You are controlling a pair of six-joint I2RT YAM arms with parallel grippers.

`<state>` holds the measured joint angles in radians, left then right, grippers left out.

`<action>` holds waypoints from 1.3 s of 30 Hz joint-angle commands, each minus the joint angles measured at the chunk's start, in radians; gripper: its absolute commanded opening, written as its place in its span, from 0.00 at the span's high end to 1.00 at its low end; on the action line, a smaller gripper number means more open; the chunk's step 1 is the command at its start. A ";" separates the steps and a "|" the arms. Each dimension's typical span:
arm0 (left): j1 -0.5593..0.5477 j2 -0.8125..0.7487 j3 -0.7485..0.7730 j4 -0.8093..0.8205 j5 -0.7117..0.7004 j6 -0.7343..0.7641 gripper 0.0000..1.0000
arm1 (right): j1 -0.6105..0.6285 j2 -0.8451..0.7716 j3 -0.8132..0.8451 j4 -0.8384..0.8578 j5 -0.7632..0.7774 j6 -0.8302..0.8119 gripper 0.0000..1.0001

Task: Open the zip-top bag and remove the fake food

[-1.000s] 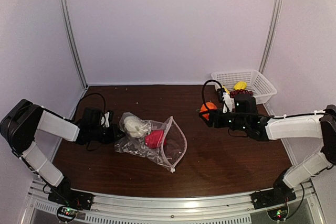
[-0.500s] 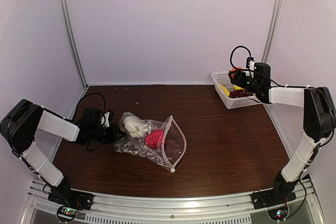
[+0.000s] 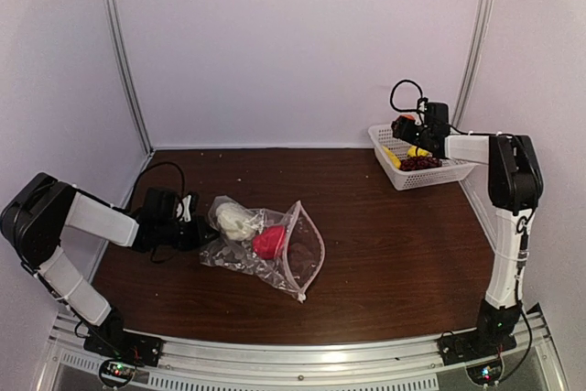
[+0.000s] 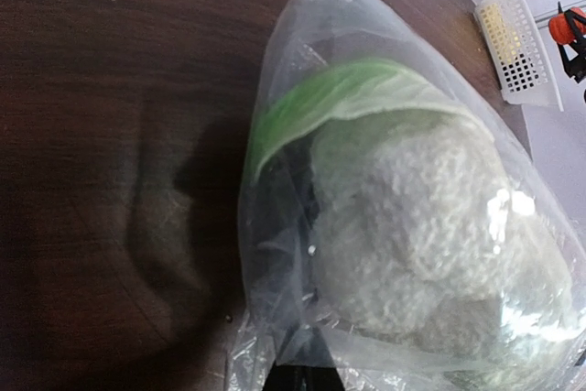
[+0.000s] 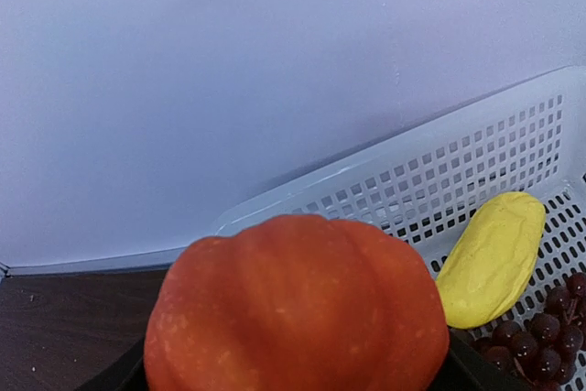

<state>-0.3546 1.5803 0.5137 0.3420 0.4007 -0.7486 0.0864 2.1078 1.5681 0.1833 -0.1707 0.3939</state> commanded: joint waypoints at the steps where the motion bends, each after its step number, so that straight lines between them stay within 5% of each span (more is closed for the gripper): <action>1: 0.006 0.003 0.020 0.023 0.007 0.014 1.00 | -0.014 0.073 0.135 -0.086 0.032 -0.029 0.16; 10: 0.006 -0.003 0.019 0.021 0.012 0.016 1.00 | -0.015 0.112 0.250 -0.176 0.027 -0.072 0.01; 17: 0.006 -0.013 0.014 0.027 0.011 0.014 1.00 | 0.027 -0.125 -0.097 -0.015 -0.080 -0.020 0.09; 26: 0.006 -0.020 0.000 0.036 0.012 0.016 1.00 | 0.238 -0.453 -0.543 0.091 -0.122 -0.058 0.20; 39: 0.006 -0.026 -0.007 0.041 0.008 0.017 1.00 | 0.664 -0.660 -0.842 0.159 -0.124 -0.036 0.54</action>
<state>-0.3542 1.5753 0.5144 0.3435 0.4057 -0.7486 0.6605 1.4643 0.7654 0.2943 -0.2832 0.3237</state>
